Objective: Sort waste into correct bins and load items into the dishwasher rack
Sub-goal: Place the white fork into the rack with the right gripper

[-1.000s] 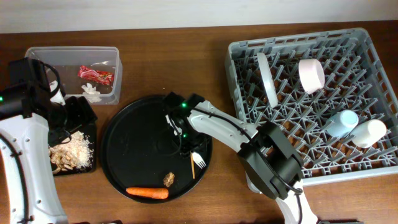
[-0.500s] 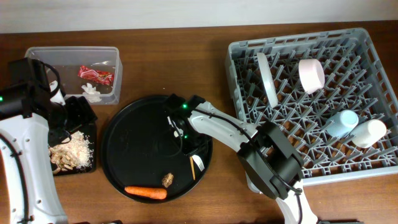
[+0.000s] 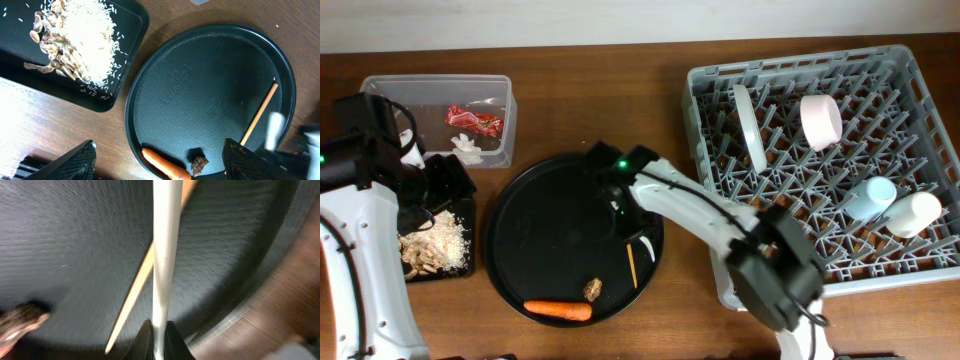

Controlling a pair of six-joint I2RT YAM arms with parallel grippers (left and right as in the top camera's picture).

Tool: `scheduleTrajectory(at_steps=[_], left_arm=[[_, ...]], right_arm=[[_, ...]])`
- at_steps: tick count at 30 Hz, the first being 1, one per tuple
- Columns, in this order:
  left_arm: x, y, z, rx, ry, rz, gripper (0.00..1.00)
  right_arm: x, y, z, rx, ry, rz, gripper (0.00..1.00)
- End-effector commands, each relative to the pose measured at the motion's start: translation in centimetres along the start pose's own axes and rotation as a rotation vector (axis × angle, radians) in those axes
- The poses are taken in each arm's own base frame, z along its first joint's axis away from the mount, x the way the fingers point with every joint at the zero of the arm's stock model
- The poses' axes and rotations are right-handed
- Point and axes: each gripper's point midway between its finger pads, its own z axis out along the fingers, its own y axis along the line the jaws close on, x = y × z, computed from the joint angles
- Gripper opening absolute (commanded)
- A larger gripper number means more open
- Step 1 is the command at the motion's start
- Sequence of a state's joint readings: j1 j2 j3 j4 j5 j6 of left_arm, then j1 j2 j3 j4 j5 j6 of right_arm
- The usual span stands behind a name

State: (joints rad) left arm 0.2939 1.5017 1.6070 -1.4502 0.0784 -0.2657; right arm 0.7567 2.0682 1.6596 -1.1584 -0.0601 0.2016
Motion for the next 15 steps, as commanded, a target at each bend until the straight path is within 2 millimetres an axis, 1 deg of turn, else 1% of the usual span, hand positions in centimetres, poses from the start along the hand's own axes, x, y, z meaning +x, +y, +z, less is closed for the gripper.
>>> scheduleTrajectory(at_steps=[1, 2, 4, 5, 6, 7, 8, 10, 11, 12, 15], left_arm=[[0.0, 0.0, -0.1, 0.006, -0.008, 0.013, 0.80], [0.0, 0.0, -0.1, 0.005, -0.009, 0.013, 0.80], [0.0, 0.0, -0.1, 0.005, -0.009, 0.013, 0.80], [0.0, 0.0, -0.1, 0.005, -0.009, 0.013, 0.80], [0.0, 0.0, -0.1, 0.005, -0.009, 0.013, 0.80], [0.0, 0.0, -0.1, 0.005, -0.009, 0.013, 0.80], [0.0, 0.0, -0.1, 0.005, -0.009, 0.013, 0.80], [0.0, 0.0, -0.1, 0.006, -0.009, 0.013, 0.80], [0.0, 0.0, -0.1, 0.005, -0.009, 0.013, 0.80], [0.0, 0.0, -0.1, 0.005, -0.009, 0.013, 0.80], [0.0, 0.0, -0.1, 0.005, -0.007, 0.013, 0.80]], right_arm=[[-0.9, -3.1, -7.5, 0.008, -0.181, 0.088, 0.04], [-0.6, -4.2, -9.2, 0.005, -0.215, 0.116, 0.04], [0.2, -6.3, -11.5, 0.014, -0.251, 0.166, 0.04], [0.7, -7.3, -12.2, 0.020, -0.258, 0.188, 0.04], [1.6, -8.9, -12.9, 0.037, -0.253, 0.229, 0.04], [2.4, -10.3, -13.1, 0.056, -0.234, 0.264, 0.04], [3.3, -11.6, -13.0, 0.068, -0.204, 0.299, 0.04], [4.4, -13.2, -12.5, 0.075, -0.159, 0.346, 0.04], [4.8, -13.6, -12.1, 0.078, -0.144, 0.349, 0.04], [5.6, -14.0, -11.2, 0.082, -0.109, 0.345, 0.04], [6.8, -14.9, -9.2, 0.125, -0.058, 0.355, 0.04]])
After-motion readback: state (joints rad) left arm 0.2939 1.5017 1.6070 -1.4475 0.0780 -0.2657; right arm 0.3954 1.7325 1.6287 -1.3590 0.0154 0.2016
